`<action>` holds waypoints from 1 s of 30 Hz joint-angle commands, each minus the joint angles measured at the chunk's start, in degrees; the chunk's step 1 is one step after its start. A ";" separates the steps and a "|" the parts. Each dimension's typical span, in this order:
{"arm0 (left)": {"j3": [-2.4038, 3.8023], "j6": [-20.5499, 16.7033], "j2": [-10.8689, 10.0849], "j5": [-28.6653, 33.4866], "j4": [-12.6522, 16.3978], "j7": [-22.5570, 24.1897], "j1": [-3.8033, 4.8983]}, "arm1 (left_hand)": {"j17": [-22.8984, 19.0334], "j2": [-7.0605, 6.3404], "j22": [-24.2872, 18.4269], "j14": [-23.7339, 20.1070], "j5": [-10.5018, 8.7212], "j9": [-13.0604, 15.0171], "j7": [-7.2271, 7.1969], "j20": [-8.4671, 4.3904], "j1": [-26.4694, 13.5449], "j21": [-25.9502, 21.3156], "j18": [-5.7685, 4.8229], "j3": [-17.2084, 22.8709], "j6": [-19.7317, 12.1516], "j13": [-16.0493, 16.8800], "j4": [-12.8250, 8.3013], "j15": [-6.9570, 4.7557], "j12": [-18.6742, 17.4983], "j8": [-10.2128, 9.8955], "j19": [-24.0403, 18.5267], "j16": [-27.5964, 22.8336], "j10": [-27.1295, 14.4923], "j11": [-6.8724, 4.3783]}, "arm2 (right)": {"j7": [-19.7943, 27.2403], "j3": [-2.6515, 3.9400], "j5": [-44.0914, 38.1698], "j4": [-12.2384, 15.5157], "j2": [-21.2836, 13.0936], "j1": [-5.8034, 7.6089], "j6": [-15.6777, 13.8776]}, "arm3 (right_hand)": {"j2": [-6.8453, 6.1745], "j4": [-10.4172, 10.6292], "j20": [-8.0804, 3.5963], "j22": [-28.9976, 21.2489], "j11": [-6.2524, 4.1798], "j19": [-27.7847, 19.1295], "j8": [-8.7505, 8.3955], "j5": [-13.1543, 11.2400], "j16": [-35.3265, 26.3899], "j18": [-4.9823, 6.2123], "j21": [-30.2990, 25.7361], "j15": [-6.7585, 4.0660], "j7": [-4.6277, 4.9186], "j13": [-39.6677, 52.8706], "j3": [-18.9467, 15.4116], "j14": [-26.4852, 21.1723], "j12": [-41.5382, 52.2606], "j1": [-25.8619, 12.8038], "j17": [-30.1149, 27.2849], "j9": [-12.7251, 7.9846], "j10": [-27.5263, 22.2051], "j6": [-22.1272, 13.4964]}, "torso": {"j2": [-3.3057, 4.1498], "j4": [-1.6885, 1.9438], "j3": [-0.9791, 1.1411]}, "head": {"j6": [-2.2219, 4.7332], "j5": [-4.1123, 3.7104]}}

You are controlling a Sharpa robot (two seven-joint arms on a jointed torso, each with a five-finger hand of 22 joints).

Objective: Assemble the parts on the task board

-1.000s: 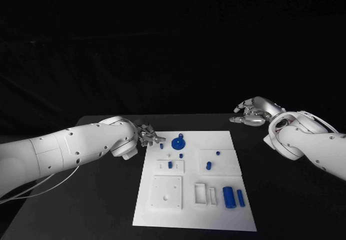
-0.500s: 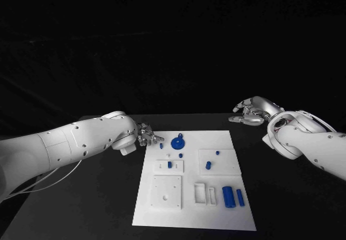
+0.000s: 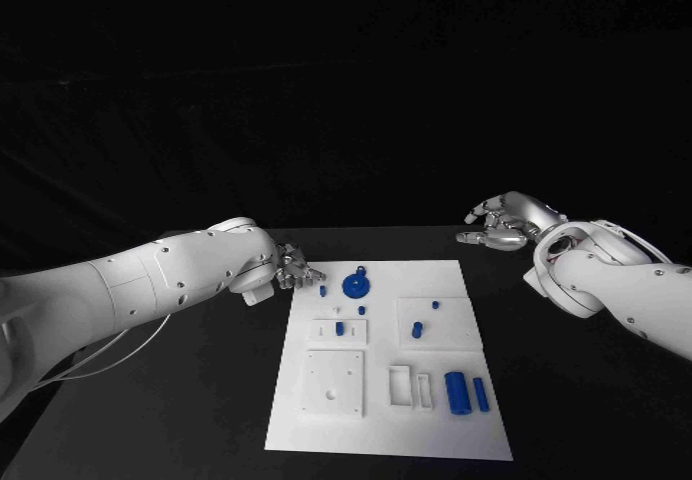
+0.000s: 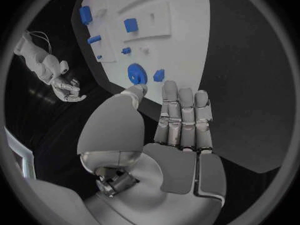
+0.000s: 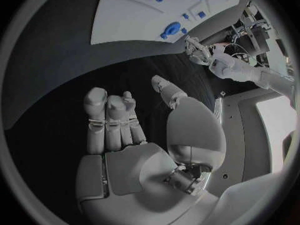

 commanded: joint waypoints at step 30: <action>-0.02 5.70 3.87 1.71 -5.38 0.89 -1.13 | 0.54 2.73 1.12 -0.40 -0.88 0.03 -0.81 -4.80 0.07 -0.22 -0.57 -1.94 0.69 0.79 -0.12 -0.24 0.55 2.68 -0.41 1.13 -0.11 -0.53 | 0.59 0.02 -0.02 0.39 0.00 -0.02 0.38 | 0.24 0.45 -0.28 0.12 -0.16 0.04 0.20 0.31 -0.22 7.90 -0.24 -0.12 0.39 -0.13 0.07 0.42 0.41 -0.10 -0.04 -0.03 0.09 -0.15 | 0.02 0.04 -0.05 | -0.30 -0.56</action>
